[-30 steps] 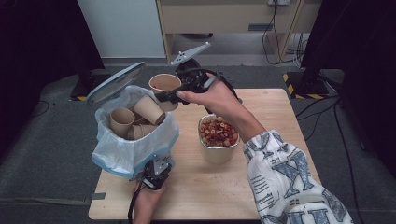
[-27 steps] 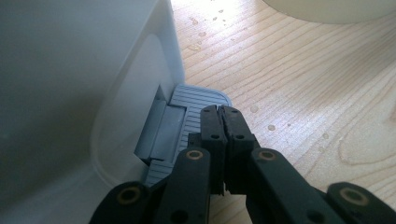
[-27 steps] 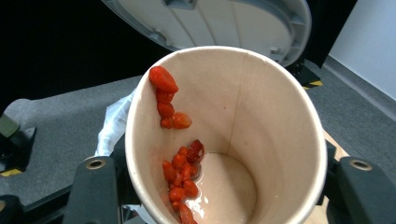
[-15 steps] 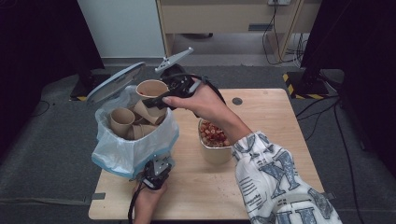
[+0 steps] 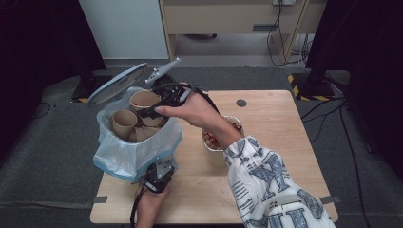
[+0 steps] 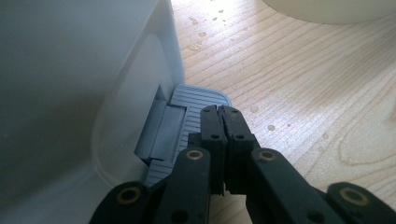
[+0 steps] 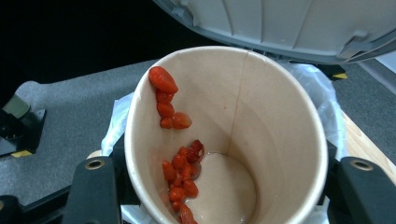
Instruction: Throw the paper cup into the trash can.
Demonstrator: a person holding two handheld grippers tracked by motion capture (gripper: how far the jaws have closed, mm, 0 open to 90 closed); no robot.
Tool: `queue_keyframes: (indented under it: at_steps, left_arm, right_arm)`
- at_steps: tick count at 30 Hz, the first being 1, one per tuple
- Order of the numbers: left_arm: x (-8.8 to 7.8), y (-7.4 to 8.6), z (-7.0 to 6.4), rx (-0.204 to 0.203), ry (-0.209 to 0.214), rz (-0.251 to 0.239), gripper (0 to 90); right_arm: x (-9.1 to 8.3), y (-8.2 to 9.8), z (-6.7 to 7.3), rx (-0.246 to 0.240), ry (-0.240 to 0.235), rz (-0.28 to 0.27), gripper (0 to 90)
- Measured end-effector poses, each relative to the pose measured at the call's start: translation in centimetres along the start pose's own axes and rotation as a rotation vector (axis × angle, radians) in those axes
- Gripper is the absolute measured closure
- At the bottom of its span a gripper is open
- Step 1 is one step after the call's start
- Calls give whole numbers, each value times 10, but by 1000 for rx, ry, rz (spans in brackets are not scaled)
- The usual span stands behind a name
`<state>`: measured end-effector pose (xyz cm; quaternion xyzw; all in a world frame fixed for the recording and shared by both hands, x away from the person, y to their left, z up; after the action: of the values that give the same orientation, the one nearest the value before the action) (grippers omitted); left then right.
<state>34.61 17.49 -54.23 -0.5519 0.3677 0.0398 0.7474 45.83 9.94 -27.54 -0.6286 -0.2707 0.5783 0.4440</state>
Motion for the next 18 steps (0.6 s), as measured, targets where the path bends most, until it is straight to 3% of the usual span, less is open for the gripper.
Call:
queue_keyframes:
  at_steps: [18]
  left_arm:
    - [0,0,0,-3,3,0,876]
  right_arm:
    - [29,21,-1,10,4,83,351]
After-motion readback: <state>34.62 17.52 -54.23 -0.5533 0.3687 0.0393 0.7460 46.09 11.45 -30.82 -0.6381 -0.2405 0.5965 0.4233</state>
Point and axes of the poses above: each handheld gripper's, and its own axes: x roughly forward along the jaws, y roughly out of its underside, z roughly to its left, the point moved 3 cm from there along x, roughly forward along the jaws, and after that the axes turned 4 degrees about -z, right-handed, at the moved point
